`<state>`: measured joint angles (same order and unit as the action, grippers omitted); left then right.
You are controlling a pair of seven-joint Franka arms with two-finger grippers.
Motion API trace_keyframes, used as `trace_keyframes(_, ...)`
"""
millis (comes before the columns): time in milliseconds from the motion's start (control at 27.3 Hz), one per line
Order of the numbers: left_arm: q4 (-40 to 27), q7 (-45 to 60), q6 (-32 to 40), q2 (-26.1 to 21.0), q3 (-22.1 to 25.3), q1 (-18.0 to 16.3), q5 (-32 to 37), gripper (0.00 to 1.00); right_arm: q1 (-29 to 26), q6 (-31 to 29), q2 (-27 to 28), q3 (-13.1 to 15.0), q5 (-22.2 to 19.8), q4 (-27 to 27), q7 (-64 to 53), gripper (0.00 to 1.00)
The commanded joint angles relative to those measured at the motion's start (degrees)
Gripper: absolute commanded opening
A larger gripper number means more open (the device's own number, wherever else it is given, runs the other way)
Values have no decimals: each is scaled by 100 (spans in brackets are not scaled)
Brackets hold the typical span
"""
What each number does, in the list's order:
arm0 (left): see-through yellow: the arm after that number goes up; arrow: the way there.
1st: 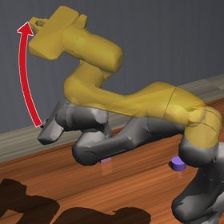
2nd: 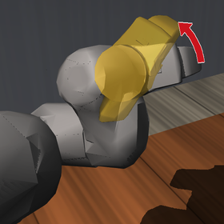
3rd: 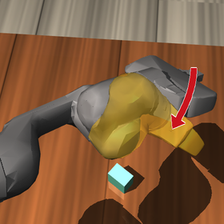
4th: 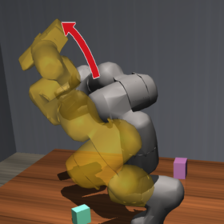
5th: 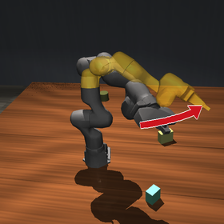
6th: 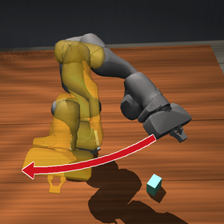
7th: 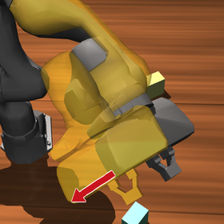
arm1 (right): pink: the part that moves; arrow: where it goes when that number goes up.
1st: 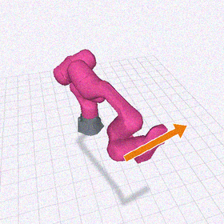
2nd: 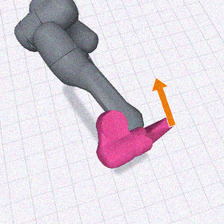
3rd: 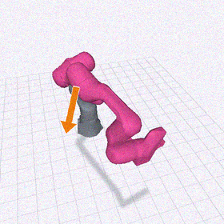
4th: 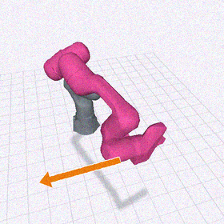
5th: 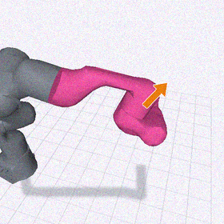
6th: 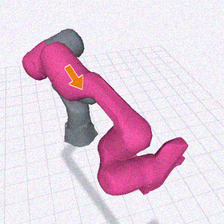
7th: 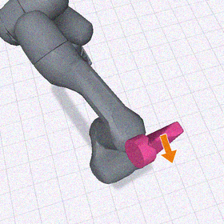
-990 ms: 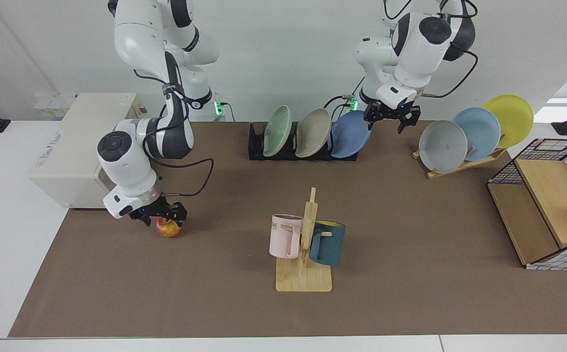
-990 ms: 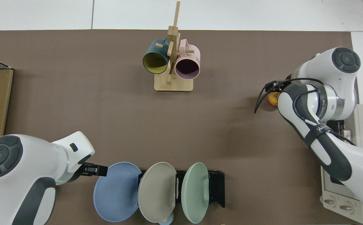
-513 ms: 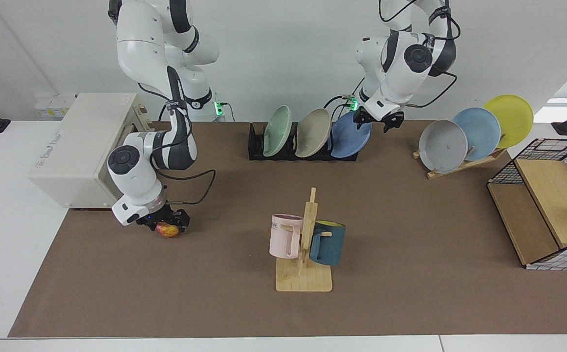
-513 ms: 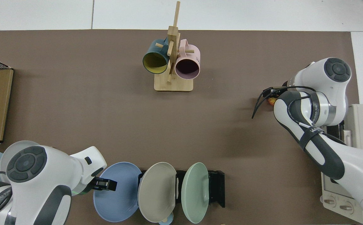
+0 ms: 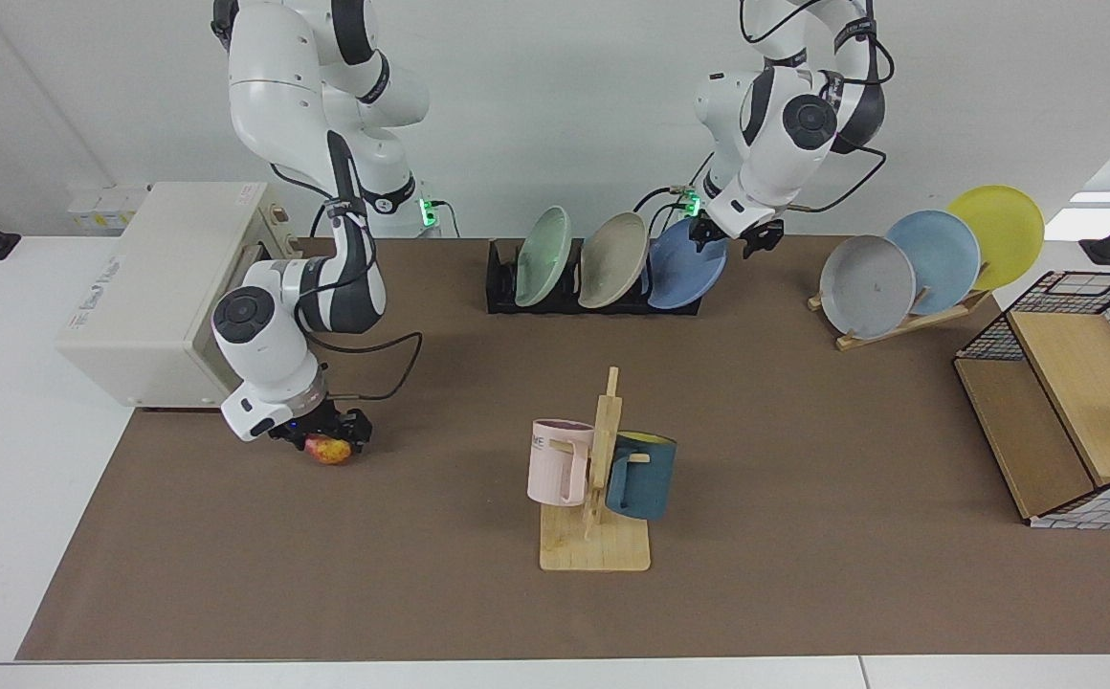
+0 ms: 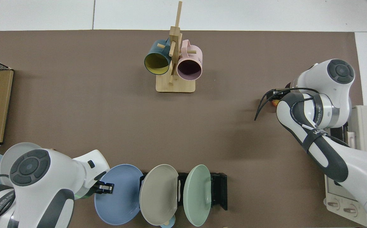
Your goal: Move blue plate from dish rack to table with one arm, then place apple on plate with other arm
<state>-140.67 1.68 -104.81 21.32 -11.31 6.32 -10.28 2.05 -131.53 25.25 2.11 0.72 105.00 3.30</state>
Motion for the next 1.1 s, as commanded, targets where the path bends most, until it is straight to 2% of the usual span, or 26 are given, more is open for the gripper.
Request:
trace_keyframes(0,-109,-45,14,162,41,97,-88,46,-12,-84,-73,-36,-55,56,162,15)
trace_keyframes(183,31,16,92,144,-20,97,-88,46,6,57,-99,-36,-55,-58,154,15)
trace_keyframes(477,286,86,400,144,-73,89,-61,42,32,636,-336,-36,-63,-339,110,15)
trace_keyframes(550,286,148,418,144,-73,89,-61,36,41,812,-476,-44,-55,-366,110,13)
trace_keyframes(660,312,192,427,153,-134,89,-61,22,41,1137,-714,-71,-28,-436,101,0)
trace_keyframes(844,330,210,479,153,-187,89,-61,11,41,1620,-1135,-80,-28,-454,101,0)
trace_keyframes(917,339,210,479,153,-205,89,-44,1,41,1822,-1259,-88,-28,-506,101,0)
trace_keyframes(1064,453,210,479,153,-319,54,113,0,41,2235,-1443,-88,7,-638,92,0)
